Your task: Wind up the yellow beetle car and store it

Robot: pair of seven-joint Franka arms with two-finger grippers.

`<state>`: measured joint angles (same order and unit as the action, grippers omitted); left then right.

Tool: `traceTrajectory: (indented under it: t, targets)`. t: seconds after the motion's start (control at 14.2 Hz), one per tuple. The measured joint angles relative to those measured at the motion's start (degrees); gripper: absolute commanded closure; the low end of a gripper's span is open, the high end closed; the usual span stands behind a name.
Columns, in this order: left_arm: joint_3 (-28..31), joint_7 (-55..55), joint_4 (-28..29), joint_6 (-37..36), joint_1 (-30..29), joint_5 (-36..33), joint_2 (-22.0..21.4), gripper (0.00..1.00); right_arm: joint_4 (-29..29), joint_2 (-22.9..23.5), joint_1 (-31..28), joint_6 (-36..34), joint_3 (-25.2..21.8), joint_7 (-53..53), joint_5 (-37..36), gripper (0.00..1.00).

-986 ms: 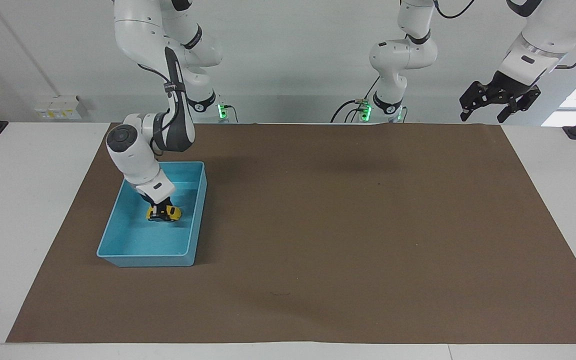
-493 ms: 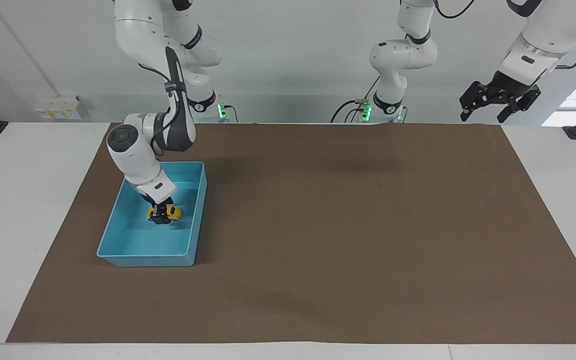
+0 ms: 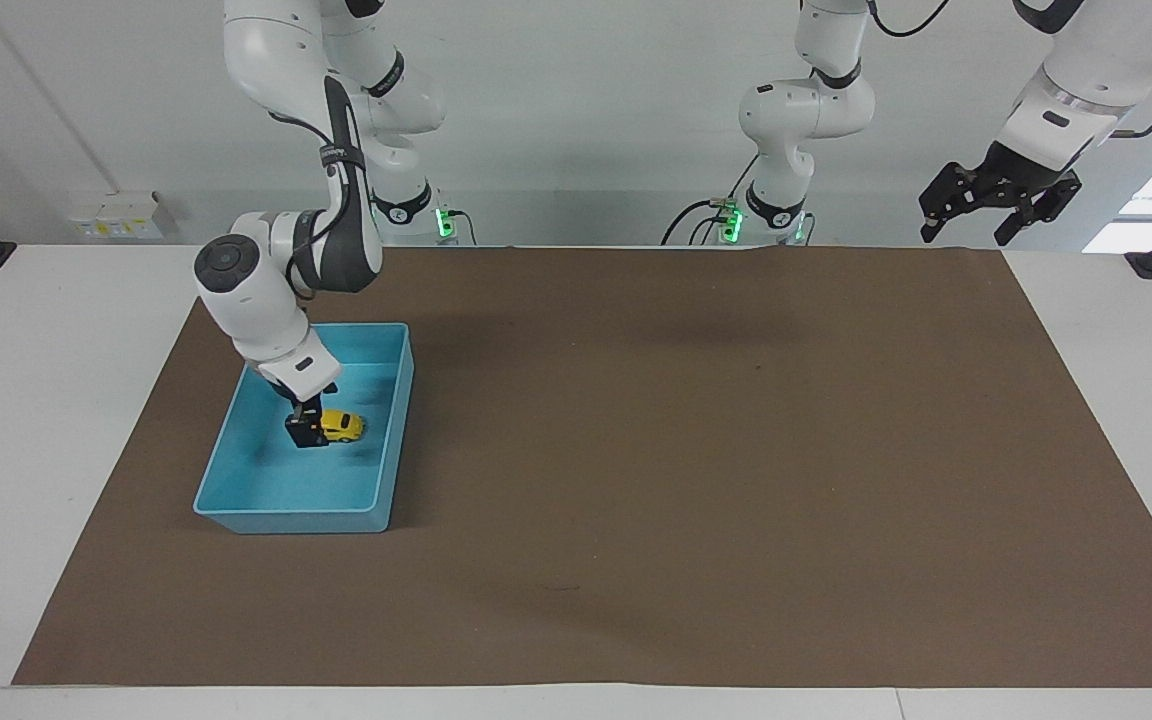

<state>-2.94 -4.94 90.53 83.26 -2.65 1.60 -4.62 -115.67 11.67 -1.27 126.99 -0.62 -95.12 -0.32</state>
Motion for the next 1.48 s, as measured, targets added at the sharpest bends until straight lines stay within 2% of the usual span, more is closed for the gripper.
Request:
traceTrajectory:
  t: [0.7,1.06,1.48]
  targets:
    - [0.0,0.0,0.0,0.0,0.0,0.0,-0.01,0.0,6.16,-4.11,-0.26,-9.62,-0.06,0.04,0.04,0.0]
    - [0.0,0.0,0.0,0.0,0.0,0.0,-0.02,0.0,9.35,-4.39,-0.68,-11.69,-0.73,0.1,0.04,0.0]
    - [0.0,0.0,0.0,0.0,0.0,0.0,-0.03,0.0,10.74,-7.54,0.04,-12.42,-0.4,4.99,-0.02,0.0]
